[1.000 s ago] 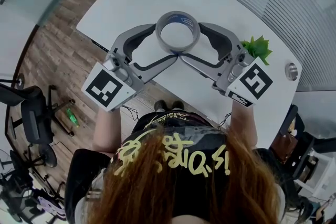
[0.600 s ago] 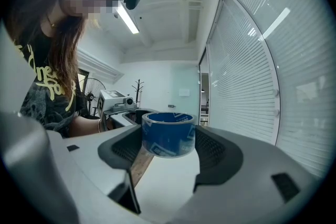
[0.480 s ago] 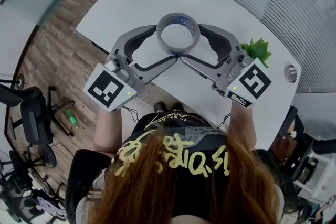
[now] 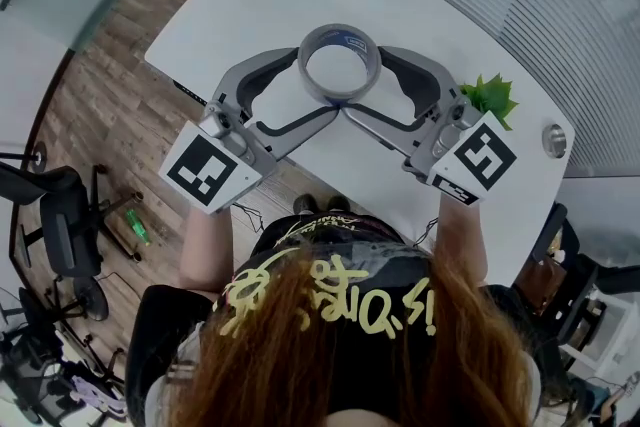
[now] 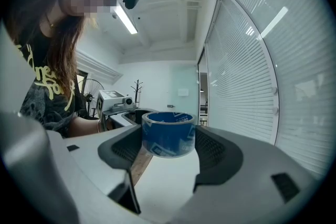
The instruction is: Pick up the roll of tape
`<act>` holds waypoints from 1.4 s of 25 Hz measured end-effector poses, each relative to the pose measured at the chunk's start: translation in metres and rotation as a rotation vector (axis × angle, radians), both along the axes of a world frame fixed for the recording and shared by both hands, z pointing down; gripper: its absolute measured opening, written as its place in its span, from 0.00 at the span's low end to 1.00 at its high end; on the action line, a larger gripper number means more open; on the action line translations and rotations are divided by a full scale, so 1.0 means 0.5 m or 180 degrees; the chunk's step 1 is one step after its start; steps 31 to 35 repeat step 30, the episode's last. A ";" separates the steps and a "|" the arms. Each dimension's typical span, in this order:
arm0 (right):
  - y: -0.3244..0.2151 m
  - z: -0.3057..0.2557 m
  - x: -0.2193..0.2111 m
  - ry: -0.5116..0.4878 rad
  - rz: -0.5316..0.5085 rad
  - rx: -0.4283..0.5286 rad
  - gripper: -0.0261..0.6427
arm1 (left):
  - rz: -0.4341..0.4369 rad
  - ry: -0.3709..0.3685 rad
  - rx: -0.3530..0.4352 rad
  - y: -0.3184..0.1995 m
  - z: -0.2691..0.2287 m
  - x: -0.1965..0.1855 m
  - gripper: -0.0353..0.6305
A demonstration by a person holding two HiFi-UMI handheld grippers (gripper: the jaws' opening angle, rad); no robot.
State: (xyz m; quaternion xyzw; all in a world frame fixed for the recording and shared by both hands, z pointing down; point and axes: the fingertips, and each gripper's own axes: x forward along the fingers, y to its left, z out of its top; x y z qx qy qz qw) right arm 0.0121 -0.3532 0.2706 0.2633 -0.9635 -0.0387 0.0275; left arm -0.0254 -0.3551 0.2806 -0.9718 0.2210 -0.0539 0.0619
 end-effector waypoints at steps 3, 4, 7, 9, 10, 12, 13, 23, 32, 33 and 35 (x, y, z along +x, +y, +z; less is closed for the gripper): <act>0.002 -0.005 0.000 -0.0003 0.0013 0.0013 0.50 | -0.0004 0.0012 -0.0010 0.002 -0.003 0.000 0.53; 0.003 -0.006 0.000 0.0007 0.0017 0.0025 0.50 | -0.0006 0.0019 -0.0014 0.003 -0.004 -0.001 0.53; 0.005 -0.005 -0.001 0.0059 0.0011 0.0041 0.50 | -0.0023 0.0008 -0.0018 0.004 -0.002 -0.001 0.53; 0.005 -0.002 0.000 0.0066 0.0007 0.0025 0.50 | -0.0031 0.0012 -0.0034 0.004 0.001 0.000 0.53; 0.005 -0.001 0.000 0.0048 0.0006 0.0015 0.50 | -0.0029 0.0028 -0.0046 0.004 0.001 0.000 0.53; 0.005 -0.002 0.000 0.0004 0.0004 0.0007 0.50 | -0.0025 0.0050 -0.0051 0.005 0.000 -0.001 0.53; 0.005 -0.003 0.000 -0.0007 0.0005 0.0009 0.50 | -0.0024 0.0049 -0.0046 0.004 -0.001 -0.001 0.53; 0.003 -0.001 0.003 -0.0010 0.0029 0.0000 0.50 | -0.0014 0.0064 -0.0078 0.003 0.002 0.001 0.52; 0.001 -0.002 0.004 -0.0010 0.0042 0.0010 0.50 | -0.0014 0.0053 -0.0076 0.000 0.002 0.002 0.52; 0.001 -0.002 0.004 -0.0010 0.0042 0.0010 0.50 | -0.0014 0.0053 -0.0076 0.000 0.002 0.002 0.52; 0.001 -0.002 0.004 -0.0010 0.0042 0.0010 0.50 | -0.0014 0.0053 -0.0076 0.000 0.002 0.002 0.52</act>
